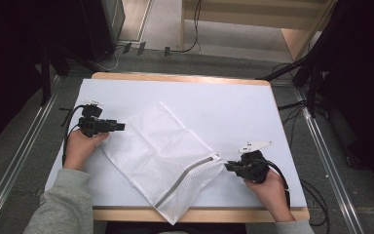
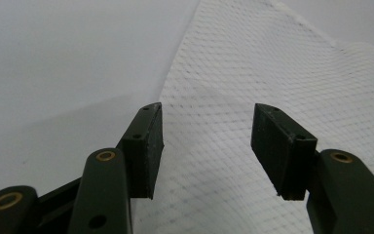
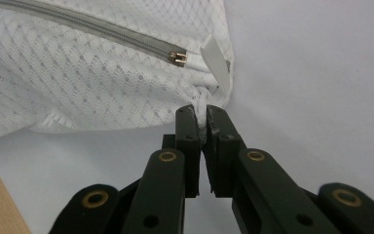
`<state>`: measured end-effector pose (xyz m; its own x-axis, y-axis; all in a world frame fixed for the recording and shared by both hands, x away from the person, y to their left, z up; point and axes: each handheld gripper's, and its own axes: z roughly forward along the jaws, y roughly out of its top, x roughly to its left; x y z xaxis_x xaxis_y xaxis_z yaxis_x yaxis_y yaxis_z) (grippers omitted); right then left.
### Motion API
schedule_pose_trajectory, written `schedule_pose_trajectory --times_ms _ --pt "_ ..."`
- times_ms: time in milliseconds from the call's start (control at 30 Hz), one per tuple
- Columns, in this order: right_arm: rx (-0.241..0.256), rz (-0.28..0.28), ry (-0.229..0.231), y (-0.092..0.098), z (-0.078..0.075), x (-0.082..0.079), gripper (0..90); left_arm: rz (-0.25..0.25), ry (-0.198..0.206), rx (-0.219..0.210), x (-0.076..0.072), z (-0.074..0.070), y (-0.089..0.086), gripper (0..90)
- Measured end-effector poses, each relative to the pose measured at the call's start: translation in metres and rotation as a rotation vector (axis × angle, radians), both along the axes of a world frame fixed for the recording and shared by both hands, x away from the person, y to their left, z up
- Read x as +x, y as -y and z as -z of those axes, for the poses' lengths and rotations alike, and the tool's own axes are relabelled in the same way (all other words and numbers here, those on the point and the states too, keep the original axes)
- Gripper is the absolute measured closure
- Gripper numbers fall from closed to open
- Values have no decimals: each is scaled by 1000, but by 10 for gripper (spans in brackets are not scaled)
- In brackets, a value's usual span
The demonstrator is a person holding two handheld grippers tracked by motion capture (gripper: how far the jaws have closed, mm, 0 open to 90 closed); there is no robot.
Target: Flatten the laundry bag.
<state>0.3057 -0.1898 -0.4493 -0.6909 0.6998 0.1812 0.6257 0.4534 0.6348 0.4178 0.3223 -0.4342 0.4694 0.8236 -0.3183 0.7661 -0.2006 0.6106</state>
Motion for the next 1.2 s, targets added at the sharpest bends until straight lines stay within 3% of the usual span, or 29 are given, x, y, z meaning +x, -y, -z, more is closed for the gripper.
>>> schedule_pose_trajectory --times_ms 167,233,367,467,667,767,933,1000,1100,1200 --pt "-24 26 -37 7 5 -3 866 12 -10 7 6 5 6 469" --pt "-22 32 -53 9 7 -2 840 14 -8 29 8 7 8 470" --pt "-9 41 -15 13 5 -2 724 0 -16 45 12 11 8 476" --pt "14 52 19 16 2 -1 690 2 -20 65 13 14 8 519" --pt "49 65 51 13 -2 7 687 4 -44 87 18 14 13 811" --pt "88 77 56 8 -3 18 694 -5 -33 90 23 14 16 897" --pt "101 76 75 -7 -6 39 695 -31 18 77 33 12 20 900" --pt "104 69 78 -15 -6 49 695 -20 7 77 34 13 20 885" --pt "94 58 75 -29 -4 64 698 -4 -2 87 31 12 19 775" --pt "74 43 76 -42 -3 77 698 -7 7 54 25 7 15 653"
